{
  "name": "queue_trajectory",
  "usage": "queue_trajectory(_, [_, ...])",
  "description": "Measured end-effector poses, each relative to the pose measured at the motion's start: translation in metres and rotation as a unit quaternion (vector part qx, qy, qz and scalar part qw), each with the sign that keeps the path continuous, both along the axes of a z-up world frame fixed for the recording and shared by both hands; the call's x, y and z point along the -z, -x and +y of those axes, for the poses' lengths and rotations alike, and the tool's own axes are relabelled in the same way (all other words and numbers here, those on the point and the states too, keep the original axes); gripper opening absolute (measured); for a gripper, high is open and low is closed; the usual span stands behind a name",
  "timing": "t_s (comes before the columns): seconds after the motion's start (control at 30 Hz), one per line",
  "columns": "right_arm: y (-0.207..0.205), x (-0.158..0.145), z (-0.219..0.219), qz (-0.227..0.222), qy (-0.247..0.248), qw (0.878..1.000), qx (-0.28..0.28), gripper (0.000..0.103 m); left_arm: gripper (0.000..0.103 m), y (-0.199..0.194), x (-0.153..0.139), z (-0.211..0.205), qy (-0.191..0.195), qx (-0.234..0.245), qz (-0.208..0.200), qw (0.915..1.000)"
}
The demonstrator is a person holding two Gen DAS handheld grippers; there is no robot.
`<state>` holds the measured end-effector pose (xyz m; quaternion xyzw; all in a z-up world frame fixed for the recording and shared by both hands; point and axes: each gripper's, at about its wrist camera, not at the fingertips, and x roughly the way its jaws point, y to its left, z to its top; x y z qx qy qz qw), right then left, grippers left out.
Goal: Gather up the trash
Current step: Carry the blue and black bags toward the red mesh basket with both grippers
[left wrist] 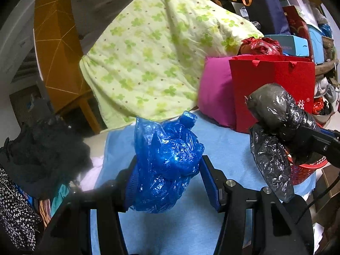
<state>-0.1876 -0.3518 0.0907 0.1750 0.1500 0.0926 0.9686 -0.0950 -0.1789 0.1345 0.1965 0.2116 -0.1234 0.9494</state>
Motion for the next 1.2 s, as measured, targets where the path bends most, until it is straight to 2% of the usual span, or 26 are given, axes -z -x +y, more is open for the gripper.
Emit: queue_trajectory(1.2, [0.031,0.007,-0.036,-0.001,-0.027,0.999,0.044,0.038,0.057,0.005,0.009,-0.055,-0.028,0.046,0.010,0.9985])
